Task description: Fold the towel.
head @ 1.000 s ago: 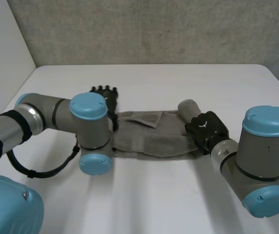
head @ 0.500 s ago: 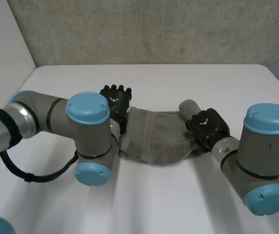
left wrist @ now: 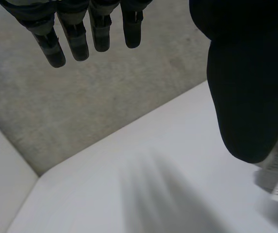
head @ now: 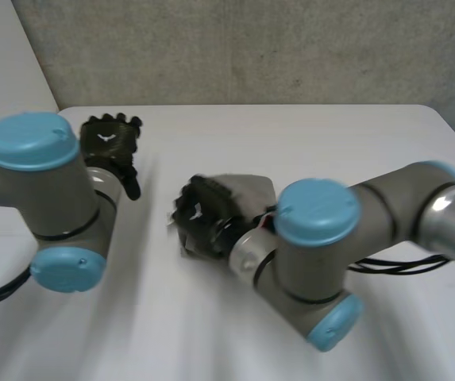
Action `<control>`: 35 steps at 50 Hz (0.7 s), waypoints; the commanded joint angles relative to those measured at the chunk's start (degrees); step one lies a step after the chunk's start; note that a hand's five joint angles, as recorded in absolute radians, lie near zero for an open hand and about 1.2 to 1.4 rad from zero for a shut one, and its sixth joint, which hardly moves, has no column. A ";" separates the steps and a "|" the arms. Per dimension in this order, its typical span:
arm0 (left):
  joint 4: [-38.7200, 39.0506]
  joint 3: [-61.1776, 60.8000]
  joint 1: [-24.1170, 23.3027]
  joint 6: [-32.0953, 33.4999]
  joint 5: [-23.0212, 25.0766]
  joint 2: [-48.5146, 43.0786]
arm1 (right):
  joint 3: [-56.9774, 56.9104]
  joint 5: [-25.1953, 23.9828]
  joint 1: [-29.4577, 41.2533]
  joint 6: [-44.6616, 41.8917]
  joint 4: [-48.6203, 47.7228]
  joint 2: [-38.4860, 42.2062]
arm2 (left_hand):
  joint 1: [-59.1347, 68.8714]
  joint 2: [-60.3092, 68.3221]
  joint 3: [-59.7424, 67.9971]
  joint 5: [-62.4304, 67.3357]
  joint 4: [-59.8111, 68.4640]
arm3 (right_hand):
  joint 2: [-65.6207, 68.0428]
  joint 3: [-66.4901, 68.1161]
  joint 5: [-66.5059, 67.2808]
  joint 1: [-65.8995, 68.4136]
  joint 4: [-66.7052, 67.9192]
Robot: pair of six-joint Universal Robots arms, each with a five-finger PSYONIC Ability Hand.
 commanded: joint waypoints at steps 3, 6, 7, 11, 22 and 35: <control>0.15 -2.09 2.03 -0.20 0.08 3.05 | -6.61 1.28 2.10 -1.85 -0.18 8.75 | 0.52 0.67 0.63 -0.03 0.63 | -8.86 -9.10 -9.03 -7.23 -9.06; 0.24 -2.09 1.85 -0.28 0.16 3.14 | -6.26 2.51 2.19 -0.97 -0.45 7.96 | 0.18 0.33 0.30 -0.36 0.30 | -38.59 -38.83 -38.75 -36.96 -38.78; 0.24 -2.09 1.85 -0.28 0.16 3.14 | -5.30 4.08 2.02 0.69 -0.97 6.04 | 0.18 0.33 0.29 -0.36 0.29 | -58.58 -58.82 -58.74 -56.95 -58.77; 0.59 -1.39 1.41 -0.37 2.96 3.23 | 0.66 6.38 1.49 11.29 -3.16 -3.43 | 0.01 0.16 0.13 -0.53 0.13 | -66.27 -66.50 -66.43 -64.64 -66.46; 0.68 1.42 -0.08 -9.60 10.27 2.96 | 6.66 9.19 -10.71 40.05 7.09 -14.72 | 0.01 0.16 0.13 -0.53 0.13 | -66.27 -66.50 -66.43 -64.64 -66.46; 0.33 3.18 -6.23 -16.98 14.58 -6.34 | 3.59 2.26 -18.37 55.45 12.12 -11.04 | 0.52 0.67 0.63 -0.03 0.63 | -66.27 -66.50 -66.43 -64.64 -66.46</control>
